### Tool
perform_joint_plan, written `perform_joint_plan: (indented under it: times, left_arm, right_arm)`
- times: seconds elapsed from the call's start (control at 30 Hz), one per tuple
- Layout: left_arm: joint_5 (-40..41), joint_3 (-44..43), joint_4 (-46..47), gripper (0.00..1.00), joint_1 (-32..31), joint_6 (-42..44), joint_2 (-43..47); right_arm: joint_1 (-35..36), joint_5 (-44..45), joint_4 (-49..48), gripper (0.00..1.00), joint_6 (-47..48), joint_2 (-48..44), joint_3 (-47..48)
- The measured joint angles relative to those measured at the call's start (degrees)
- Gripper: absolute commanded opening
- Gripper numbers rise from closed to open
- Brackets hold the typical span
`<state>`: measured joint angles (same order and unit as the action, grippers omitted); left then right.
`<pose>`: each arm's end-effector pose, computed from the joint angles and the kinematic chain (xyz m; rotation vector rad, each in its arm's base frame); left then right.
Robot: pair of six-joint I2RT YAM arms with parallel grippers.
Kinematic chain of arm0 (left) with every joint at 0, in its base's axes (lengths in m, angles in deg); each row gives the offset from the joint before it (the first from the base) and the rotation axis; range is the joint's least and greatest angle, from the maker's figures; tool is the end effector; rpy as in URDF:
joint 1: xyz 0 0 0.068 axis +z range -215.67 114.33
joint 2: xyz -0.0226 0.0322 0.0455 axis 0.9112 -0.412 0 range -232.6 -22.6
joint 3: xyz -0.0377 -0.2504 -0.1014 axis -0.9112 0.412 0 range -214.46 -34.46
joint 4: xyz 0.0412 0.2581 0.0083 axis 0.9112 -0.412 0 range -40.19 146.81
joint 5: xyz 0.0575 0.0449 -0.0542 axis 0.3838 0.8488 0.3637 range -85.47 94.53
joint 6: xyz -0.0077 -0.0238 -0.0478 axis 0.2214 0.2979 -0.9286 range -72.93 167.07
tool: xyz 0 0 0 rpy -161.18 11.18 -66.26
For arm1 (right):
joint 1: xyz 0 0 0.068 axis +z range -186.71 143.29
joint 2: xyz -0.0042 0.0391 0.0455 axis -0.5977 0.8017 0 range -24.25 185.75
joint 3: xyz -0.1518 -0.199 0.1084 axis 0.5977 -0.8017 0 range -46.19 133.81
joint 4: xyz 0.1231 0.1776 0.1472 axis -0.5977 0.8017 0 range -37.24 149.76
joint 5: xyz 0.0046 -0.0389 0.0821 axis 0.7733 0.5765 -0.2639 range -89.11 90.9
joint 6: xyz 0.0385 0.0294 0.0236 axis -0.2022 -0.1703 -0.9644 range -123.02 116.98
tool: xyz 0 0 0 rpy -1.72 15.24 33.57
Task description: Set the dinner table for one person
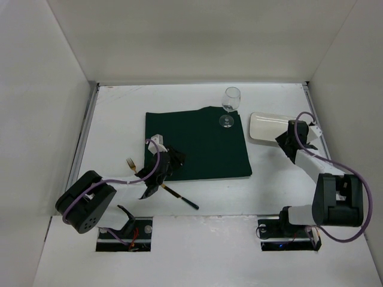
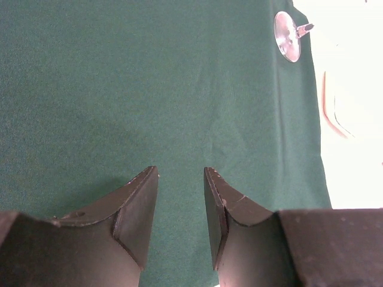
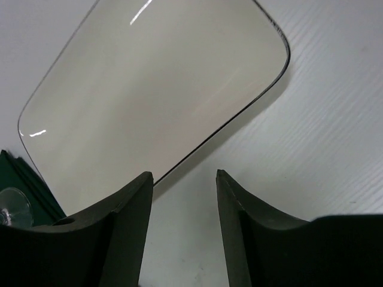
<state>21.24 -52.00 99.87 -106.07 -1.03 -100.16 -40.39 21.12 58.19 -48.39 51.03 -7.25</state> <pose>0.1901 -0.1484 0.1573 -0.3372 1.9018 -0.7902 0.2646 -0.0294 0.2004 1.0920 1.9629 -0.0166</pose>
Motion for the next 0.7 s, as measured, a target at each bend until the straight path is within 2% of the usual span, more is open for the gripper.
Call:
perform_joint_plan:
  times: [0.23,0.7]
  left_arm:
    - [0.0,0.0,0.4,0.34,0.0,-0.1,0.0]
    - [-0.3,0.0,0.4,0.34,0.0,-0.5,0.0]
  right_arm:
    - [-0.5,-4.2,-2.1,0.51,-5.3,5.6,0.0]
    - [-3.8,-5.8,-4.9,0.42,-11.8,11.3,2.2]
